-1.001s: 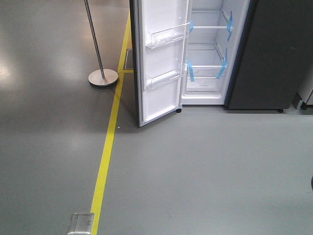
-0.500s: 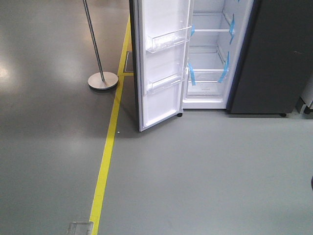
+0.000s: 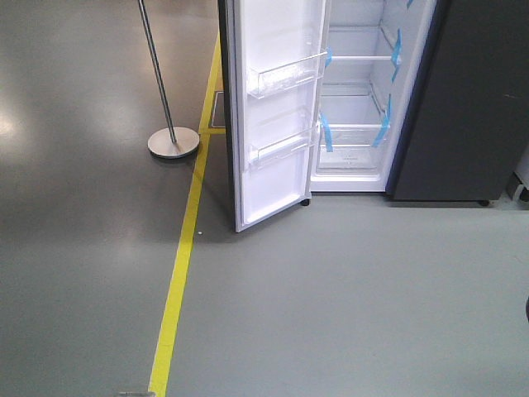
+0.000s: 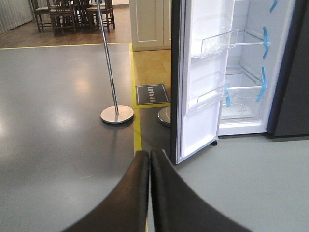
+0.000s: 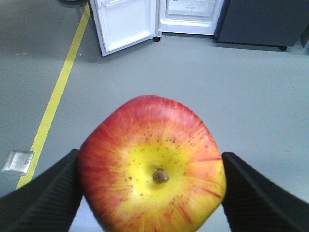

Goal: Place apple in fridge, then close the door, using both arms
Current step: 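Keep driving closer to the refrigerator's open door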

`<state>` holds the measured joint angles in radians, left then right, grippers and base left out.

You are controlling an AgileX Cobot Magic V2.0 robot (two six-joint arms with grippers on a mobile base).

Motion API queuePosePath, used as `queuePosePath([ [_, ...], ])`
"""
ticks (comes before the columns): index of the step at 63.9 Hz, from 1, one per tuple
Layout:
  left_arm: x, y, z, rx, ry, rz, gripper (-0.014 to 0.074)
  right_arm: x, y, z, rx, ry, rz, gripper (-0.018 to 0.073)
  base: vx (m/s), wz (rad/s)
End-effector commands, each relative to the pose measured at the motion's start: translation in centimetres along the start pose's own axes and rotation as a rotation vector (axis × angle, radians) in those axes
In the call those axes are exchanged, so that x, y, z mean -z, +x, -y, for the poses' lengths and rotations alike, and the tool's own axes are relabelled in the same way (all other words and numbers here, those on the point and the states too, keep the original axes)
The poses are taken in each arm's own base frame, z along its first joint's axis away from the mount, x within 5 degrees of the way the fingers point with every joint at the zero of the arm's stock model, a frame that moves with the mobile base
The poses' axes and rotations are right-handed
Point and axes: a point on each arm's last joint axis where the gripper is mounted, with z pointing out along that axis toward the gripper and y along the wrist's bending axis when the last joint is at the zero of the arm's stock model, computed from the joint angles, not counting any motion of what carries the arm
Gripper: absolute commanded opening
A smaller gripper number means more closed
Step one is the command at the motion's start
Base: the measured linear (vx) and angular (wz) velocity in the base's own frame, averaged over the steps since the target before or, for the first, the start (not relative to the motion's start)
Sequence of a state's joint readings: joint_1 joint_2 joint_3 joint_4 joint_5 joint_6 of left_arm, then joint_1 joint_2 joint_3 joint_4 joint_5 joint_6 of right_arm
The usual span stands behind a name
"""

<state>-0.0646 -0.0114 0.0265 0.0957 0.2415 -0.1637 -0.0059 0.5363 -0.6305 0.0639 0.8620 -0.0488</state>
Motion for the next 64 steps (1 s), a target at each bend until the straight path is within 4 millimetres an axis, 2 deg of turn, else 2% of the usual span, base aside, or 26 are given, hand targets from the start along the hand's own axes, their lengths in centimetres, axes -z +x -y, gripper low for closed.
queuePosePath([
  [1, -0.05, -0.02, 0.07, 0.018, 0.013, 0.061, -0.0005, 0.65, -1.36, 0.01, 0.002, 0.004, 0.106, 0.0198, 0.1, -0.01],
  [64, -0.05, -0.02, 0.07, 0.018, 0.013, 0.061, -0.0005, 0.65, -1.36, 0.01, 0.002, 0.004, 0.106, 0.0198, 0.09, -0.01],
])
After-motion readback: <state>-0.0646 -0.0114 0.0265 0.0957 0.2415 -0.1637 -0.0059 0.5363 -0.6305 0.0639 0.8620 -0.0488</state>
